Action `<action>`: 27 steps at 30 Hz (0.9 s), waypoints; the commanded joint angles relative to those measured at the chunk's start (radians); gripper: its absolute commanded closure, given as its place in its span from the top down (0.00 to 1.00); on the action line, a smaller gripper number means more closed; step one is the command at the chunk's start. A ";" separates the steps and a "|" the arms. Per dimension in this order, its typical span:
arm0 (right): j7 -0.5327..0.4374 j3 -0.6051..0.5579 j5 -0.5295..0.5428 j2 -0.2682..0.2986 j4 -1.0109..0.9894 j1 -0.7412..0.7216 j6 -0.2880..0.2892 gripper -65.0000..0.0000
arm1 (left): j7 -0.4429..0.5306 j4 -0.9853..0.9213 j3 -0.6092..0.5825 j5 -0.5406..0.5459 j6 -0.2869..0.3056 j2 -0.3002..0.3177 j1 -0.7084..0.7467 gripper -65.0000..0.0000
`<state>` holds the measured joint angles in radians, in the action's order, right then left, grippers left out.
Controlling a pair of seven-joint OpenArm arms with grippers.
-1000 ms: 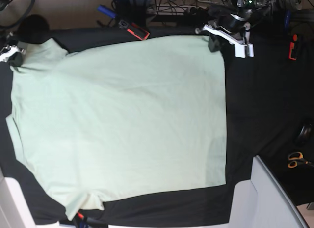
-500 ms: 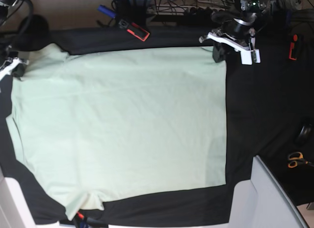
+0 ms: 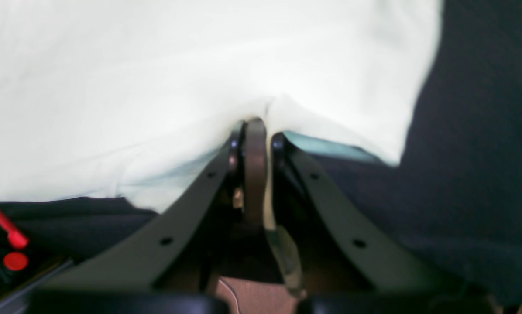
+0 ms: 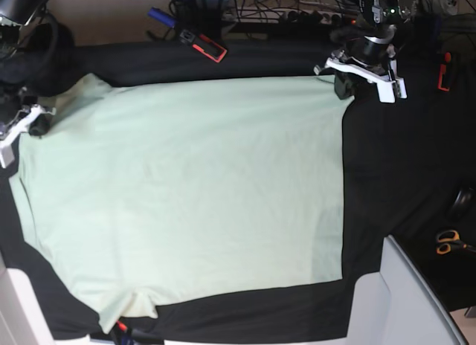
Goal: Fold the T-shirt properly
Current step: 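Close both grippers on the shirt edge corners, then lift the held edge and fold it over the shirt body toward the hem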
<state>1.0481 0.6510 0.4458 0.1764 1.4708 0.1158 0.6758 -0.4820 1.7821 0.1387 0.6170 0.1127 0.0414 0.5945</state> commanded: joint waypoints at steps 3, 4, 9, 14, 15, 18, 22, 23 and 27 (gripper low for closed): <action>-0.013 -0.007 0.006 0.030 -0.038 -0.044 -0.012 0.00 | -0.014 0.019 0.009 0.010 0.008 0.002 -0.014 0.00; -0.016 -0.007 0.006 0.031 -0.051 -0.047 -0.015 0.00 | -0.028 0.019 0.009 0.010 0.008 0.002 -0.023 0.00; -0.047 -0.021 0.005 0.061 -0.094 -0.089 -0.017 0.00 | -0.080 0.017 0.008 0.010 0.008 0.001 -0.060 0.00; -0.050 -0.030 0.005 0.094 -0.155 -0.136 -0.018 0.00 | -0.156 0.019 0.006 0.010 0.008 -0.001 -0.098 0.00; -0.050 -0.035 0.005 0.104 -0.166 -0.147 -0.018 0.00 | -0.168 0.019 0.006 0.010 0.008 -0.007 -0.101 0.00; -0.050 -0.036 0.005 0.122 -0.195 -0.184 -0.018 0.00 | -0.197 0.019 0.006 0.010 0.008 -0.019 -0.112 0.00; -0.053 -0.040 0.003 0.134 -0.255 -0.229 -0.018 0.00 | -0.205 0.019 0.006 0.010 0.008 -0.021 -0.121 0.00; -0.064 -0.040 -0.008 0.134 -0.266 -0.241 -0.018 0.00 | -0.205 0.019 0.006 0.010 0.008 -0.021 -0.129 0.00; -0.108 -0.093 -0.097 0.130 -0.279 -0.273 -0.018 0.00 | -0.205 0.017 0.008 0.010 0.008 -0.021 -0.149 0.00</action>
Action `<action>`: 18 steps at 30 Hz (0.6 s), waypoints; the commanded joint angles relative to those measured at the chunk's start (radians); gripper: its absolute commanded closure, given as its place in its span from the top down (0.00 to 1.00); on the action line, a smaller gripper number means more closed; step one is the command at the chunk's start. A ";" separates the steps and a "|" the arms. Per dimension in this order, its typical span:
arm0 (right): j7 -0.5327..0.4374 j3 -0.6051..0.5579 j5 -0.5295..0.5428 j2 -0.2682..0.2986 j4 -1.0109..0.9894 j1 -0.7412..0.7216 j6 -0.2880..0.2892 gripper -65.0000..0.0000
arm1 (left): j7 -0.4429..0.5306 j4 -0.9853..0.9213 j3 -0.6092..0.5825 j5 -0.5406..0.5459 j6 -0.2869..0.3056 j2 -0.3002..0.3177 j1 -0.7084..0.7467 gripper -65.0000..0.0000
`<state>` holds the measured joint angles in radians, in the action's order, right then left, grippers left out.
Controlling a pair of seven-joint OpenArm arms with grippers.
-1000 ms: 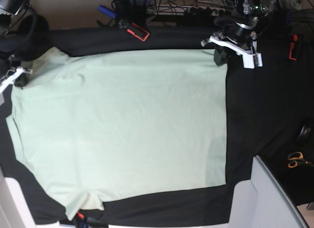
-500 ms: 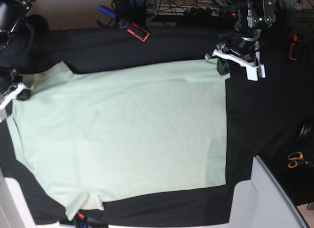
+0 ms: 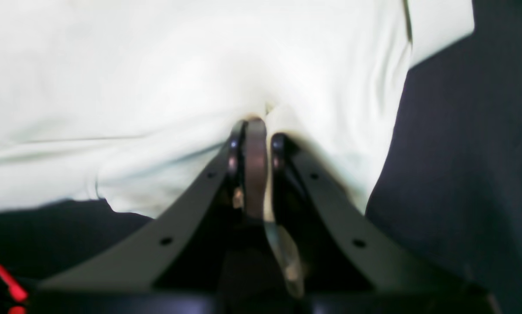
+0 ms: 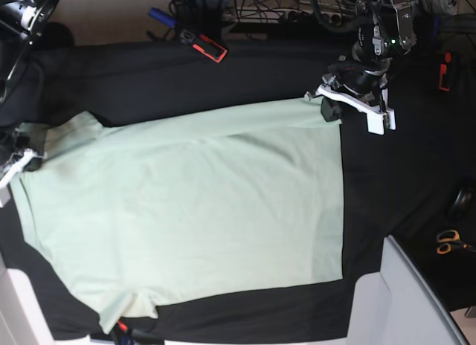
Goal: Fold the T-shirt properly
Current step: 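Lift the held edge and fold it over the shirt body toward the hem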
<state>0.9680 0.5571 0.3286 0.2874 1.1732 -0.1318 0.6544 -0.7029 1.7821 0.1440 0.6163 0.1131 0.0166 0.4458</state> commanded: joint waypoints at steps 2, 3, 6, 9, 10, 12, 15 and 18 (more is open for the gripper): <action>-0.050 -0.029 0.002 0.017 0.015 -0.029 0.003 0.00 | 0.016 0.015 0.003 0.011 0.007 0.004 -0.009 0.00; -0.060 -0.041 0.002 0.017 0.003 -0.030 0.003 0.00 | 0.016 0.015 0.003 0.011 0.007 0.004 -0.014 0.00; -0.080 -0.056 -0.001 0.019 -0.045 -0.059 0.003 0.00 | 0.015 0.012 0.003 0.011 0.007 0.004 -0.035 0.00; -0.082 -0.058 -0.001 0.022 -0.088 -0.082 0.003 0.00 | 0.015 0.003 0.009 0.011 0.007 0.006 -0.058 0.00; -0.082 -0.058 -0.001 0.022 -0.098 -0.088 0.003 0.00 | 0.015 0.000 0.010 0.011 0.007 0.007 -0.066 0.00; -0.091 -0.058 -0.003 0.023 -0.103 -0.099 0.003 0.00 | 0.015 -0.017 0.010 0.009 0.007 0.010 -0.089 0.00; -0.102 -0.059 -0.004 0.023 -0.106 -0.111 0.003 0.00 | -0.030 -0.046 0.010 0.007 0.007 0.010 -0.129 0.00; -0.102 -0.059 -0.004 0.023 -0.109 -0.127 0.003 0.00 | -0.073 -0.072 0.012 0.004 0.007 0.010 -0.176 0.00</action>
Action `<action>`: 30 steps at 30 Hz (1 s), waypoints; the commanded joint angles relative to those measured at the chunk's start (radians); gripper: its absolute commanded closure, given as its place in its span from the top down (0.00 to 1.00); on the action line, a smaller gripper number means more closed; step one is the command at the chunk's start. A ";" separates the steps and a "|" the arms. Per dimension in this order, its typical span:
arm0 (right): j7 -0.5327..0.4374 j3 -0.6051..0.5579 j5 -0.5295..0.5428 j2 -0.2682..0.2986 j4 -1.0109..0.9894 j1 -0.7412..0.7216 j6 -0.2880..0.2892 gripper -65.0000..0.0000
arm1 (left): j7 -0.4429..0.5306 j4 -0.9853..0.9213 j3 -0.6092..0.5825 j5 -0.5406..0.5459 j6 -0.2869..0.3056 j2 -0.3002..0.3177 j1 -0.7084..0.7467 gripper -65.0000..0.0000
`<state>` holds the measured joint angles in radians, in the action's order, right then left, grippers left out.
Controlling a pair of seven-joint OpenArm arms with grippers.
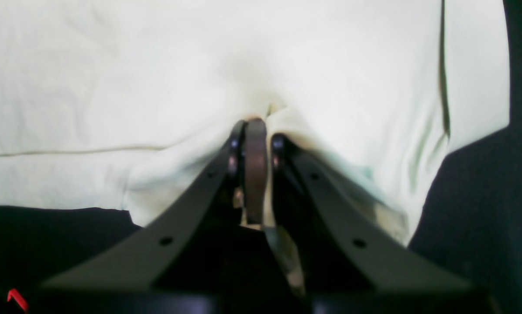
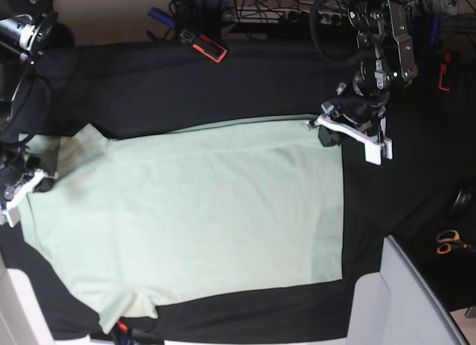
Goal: Fold the T-shirt properly
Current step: 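Lift the held edge and fold it over the shirt body toward the hem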
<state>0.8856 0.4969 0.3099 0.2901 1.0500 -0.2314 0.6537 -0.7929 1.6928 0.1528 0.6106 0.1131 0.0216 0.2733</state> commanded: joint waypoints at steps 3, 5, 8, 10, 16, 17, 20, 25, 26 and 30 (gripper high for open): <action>-0.019 -0.001 0.015 0.021 -0.014 -0.049 0.004 0.00 | 0.016 -0.004 0.001 0.009 0.007 0.008 -0.039 0.00; -0.021 -0.001 0.013 0.021 -0.040 -0.061 0.004 0.00 | 0.016 -0.026 0.001 0.007 0.007 0.010 -0.058 0.00; -0.047 -0.034 0.013 0.021 -0.047 -0.076 0.004 0.00 | 0.016 -0.059 -0.008 0.007 0.006 0.030 -0.085 0.00; -0.072 -0.082 -0.005 0.022 -0.047 -0.081 0.004 0.00 | 0.016 -0.079 -0.008 0.007 0.006 0.030 -0.096 0.00; -0.112 -0.117 -0.077 0.014 -0.061 -0.102 0.004 0.00 | 0.016 -0.101 -0.006 0.007 0.006 0.045 -0.104 0.00; -0.113 -0.117 -0.079 0.014 -0.076 -0.116 0.004 0.00 | 0.016 -0.101 -0.005 0.007 0.006 0.045 -0.104 0.00; -0.138 -0.117 -0.081 0.019 -0.152 -0.148 0.004 0.00 | 0.016 -0.102 -0.008 0.007 0.006 0.053 -0.121 0.00; -0.191 -0.120 -0.082 0.021 -0.216 -0.167 0.004 0.00 | 0.016 -0.102 -0.008 0.007 0.006 0.073 -0.133 0.00; -0.197 -0.120 -0.084 0.021 -0.218 -0.167 0.004 0.00 | 0.016 -0.102 -0.008 0.007 0.006 0.073 -0.142 0.00; -0.202 -0.120 -0.084 0.021 -0.219 -0.181 0.004 0.00 | 0.016 -0.161 -0.009 0.007 0.006 0.085 -0.165 0.00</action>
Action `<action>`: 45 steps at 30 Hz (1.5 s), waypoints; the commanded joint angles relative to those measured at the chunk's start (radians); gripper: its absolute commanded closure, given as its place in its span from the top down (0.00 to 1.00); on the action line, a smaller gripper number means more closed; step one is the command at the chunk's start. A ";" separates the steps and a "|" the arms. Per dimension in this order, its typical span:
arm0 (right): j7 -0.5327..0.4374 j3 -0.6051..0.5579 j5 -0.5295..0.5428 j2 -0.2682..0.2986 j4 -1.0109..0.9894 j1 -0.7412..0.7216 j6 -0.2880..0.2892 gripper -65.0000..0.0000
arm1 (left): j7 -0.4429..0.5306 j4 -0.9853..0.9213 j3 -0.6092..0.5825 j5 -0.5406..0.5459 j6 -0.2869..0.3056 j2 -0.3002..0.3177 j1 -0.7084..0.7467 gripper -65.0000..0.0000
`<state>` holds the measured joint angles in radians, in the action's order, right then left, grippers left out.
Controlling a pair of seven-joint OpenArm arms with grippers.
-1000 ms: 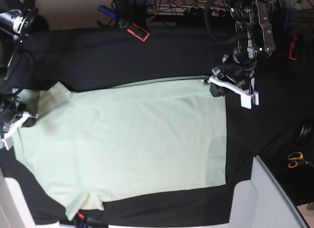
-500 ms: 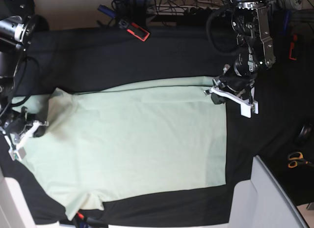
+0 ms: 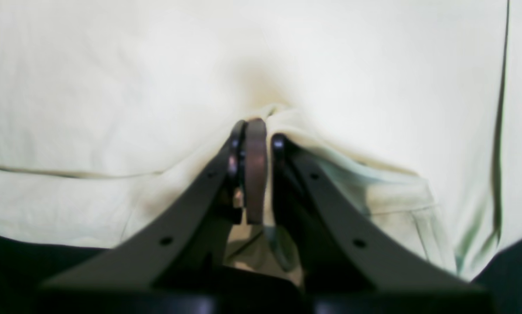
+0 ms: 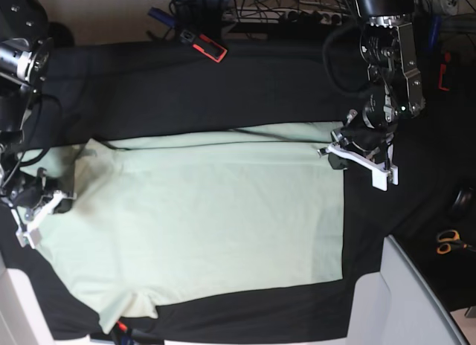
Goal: Fold the T-shirt properly
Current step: 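Lift the held edge and fold it over the shirt body toward the hem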
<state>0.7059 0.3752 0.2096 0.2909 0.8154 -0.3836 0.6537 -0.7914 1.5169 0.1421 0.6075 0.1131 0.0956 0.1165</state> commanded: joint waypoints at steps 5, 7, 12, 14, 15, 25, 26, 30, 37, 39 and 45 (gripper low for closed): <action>-0.022 0.000 0.017 0.020 0.015 -0.042 0.004 0.00 | 0.016 -0.034 0.001 0.010 0.006 0.011 -0.019 0.00; -0.024 0.000 0.017 0.020 0.015 -0.044 0.004 0.00 | 0.017 -0.037 0.001 0.010 0.006 0.011 -0.019 0.00; -0.024 -0.012 0.017 0.020 0.015 -0.056 0.004 0.00 | 0.017 -0.040 0.001 0.010 0.006 0.011 -0.039 0.00; -0.024 -0.043 0.017 0.020 0.015 -0.067 0.004 0.00 | 0.017 -0.040 0.001 0.010 0.006 0.011 -0.045 0.00; -0.024 -0.054 0.017 0.020 0.015 -0.070 0.004 0.00 | 0.017 -0.040 0.001 0.009 0.006 0.011 -0.054 0.00; -0.071 -0.069 0.017 0.020 -0.051 -0.084 -0.058 0.00 | 0.017 -0.040 -0.048 -0.120 0.006 0.003 -0.068 0.00; -0.084 -0.069 0.017 0.020 -0.064 -0.087 -0.058 0.00 | 0.017 -0.040 -0.045 -0.120 0.006 0.003 -0.068 0.00; -0.122 -0.069 0.017 0.020 -0.113 -0.090 -0.058 0.00 | 0.019 -0.042 -0.043 -0.125 0.006 0.006 -0.087 0.00; -0.130 -0.069 0.017 0.020 -0.117 -0.096 -0.058 0.00 | 0.017 -0.074 -0.049 -0.126 0.006 0.010 -0.114 0.00; -0.130 -0.071 0.017 0.020 -0.117 -0.108 -0.058 0.00 | 0.017 -0.097 -0.051 -0.126 0.006 0.010 -0.122 0.00; -0.130 -0.071 0.015 0.020 -0.118 -0.120 -0.058 0.00 | 0.019 -0.111 -0.048 -0.126 0.006 0.010 -0.139 0.00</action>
<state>0.5983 0.3050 0.2096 0.2951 0.6823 -0.4732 0.5903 -0.7925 1.3907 0.0914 0.4740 0.1131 0.0975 -0.0002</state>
